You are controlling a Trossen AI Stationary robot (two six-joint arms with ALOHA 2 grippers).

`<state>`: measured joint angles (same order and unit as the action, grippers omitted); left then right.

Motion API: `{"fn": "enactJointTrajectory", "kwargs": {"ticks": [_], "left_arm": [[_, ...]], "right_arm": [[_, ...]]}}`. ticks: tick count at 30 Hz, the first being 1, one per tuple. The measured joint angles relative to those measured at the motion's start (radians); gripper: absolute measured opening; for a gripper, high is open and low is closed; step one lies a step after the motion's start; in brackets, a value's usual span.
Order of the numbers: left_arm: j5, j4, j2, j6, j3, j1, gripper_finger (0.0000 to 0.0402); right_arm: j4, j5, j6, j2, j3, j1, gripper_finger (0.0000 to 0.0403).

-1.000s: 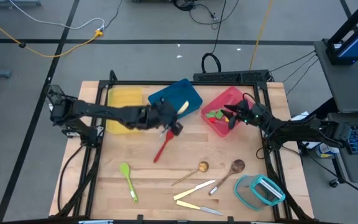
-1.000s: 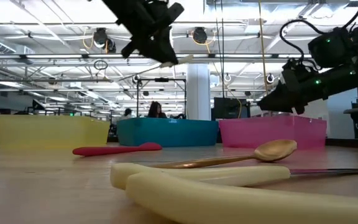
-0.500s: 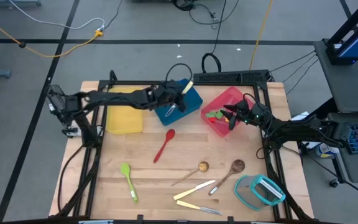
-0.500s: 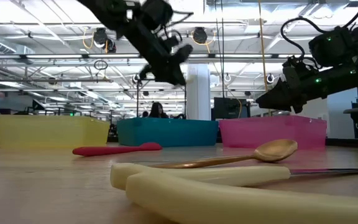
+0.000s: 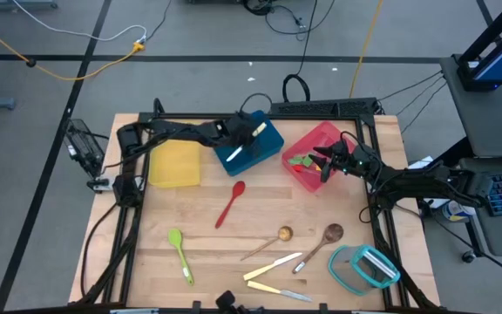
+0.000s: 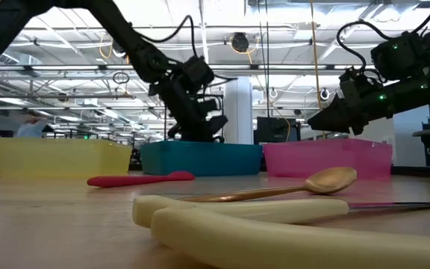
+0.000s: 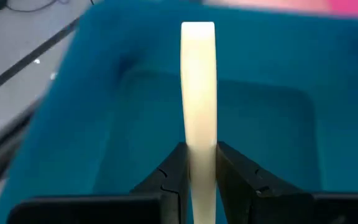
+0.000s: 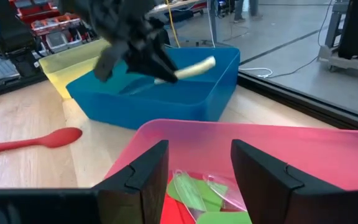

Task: Pick & Place Kitchen Items
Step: Put the yellow knife into the blue bin

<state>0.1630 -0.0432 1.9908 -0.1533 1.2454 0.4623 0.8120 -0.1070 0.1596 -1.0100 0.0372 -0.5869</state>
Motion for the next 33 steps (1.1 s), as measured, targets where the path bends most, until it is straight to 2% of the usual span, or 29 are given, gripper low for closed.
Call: {"fn": "enactJointTrajectory", "kwargs": {"ticks": [10,19,23,30,33], "left_arm": [[0.002,-0.019,0.029,0.020,0.001,-0.001,0.0072],[0.003,-0.018,0.028,0.010,0.001,-0.018,0.0138],[0.003,-0.021,0.027,-0.013,0.001,-0.030,0.0155],[-0.008,-0.055,-0.082,-0.077,0.000,-0.089,0.0158],[-0.050,-0.057,-0.148,-0.086,0.000,-0.137,0.0159]], "right_arm": [[0.000,0.000,-0.015,0.000,0.000,0.000,0.0167],[0.000,-0.002,-0.015,0.000,0.000,0.000,0.0167],[0.000,-0.002,-0.015,0.000,0.000,0.000,0.0167],[-0.003,-0.002,-0.015,0.000,0.000,0.000,0.0167],[-0.006,-0.003,-0.013,0.000,0.000,0.000,0.0167]]}}
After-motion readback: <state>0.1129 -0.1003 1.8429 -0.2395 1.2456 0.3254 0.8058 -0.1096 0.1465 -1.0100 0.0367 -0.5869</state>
